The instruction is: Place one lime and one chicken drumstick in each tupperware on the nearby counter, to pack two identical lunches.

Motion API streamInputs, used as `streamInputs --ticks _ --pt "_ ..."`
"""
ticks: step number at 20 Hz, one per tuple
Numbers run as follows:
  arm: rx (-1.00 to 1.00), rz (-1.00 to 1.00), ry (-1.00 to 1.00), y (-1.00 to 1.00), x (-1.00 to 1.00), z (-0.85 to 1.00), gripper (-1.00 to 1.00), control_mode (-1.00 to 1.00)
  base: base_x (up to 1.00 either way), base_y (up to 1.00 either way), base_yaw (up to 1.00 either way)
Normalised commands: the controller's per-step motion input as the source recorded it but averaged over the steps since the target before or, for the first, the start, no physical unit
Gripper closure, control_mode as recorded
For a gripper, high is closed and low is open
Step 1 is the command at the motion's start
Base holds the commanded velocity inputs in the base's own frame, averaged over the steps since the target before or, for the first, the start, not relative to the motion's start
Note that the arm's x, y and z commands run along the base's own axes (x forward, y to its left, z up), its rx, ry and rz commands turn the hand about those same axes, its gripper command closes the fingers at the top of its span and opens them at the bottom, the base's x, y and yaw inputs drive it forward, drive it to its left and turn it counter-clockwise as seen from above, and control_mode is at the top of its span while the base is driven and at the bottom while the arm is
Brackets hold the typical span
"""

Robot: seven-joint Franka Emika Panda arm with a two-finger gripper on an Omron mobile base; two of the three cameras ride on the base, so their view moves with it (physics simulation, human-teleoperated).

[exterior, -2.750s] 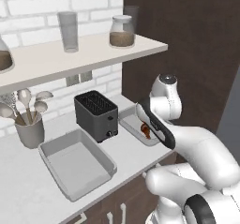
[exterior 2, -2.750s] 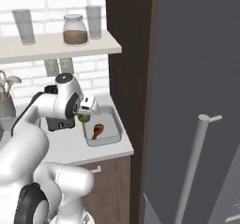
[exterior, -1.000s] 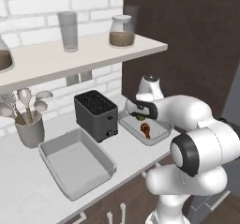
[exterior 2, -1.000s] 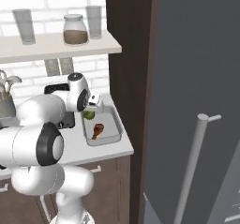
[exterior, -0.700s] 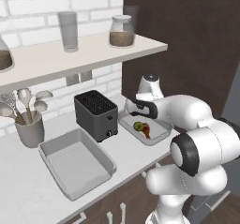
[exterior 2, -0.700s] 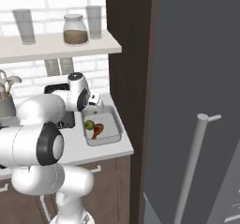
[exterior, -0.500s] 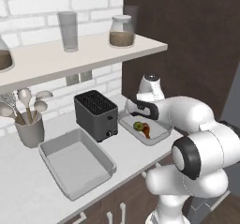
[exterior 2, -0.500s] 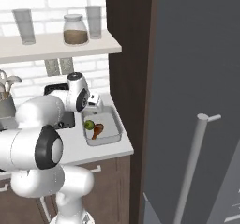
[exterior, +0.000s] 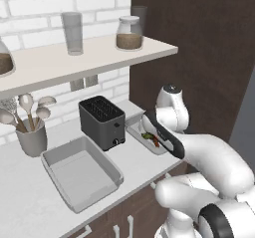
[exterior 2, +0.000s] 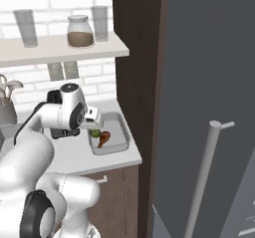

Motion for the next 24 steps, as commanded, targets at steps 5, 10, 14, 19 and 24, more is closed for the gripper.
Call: streamInputs --ticks 5,10,14,19,24 --pt "0.0 0.08 0.03 0.0 -1.0 0.44 -1.0 -1.0 0.0 0.0 0.0" --pt "-0.03 0.08 0.05 -0.12 -1.0 0.93 -1.0 -1.0 0.0 0.0 0.0" --pt "-0.04 0.08 0.0 -0.24 -1.0 1.0 -1.0 -1.0 0.0 0.0 0.0" --pt "-0.01 0.05 -0.04 -0.04 -0.9 0.97 -1.0 -1.0 0.0 0.0 0.0" --pt "0.0 0.01 -0.05 -0.02 -0.34 0.11 -1.0 -1.0 0.0 0.0 0.0"
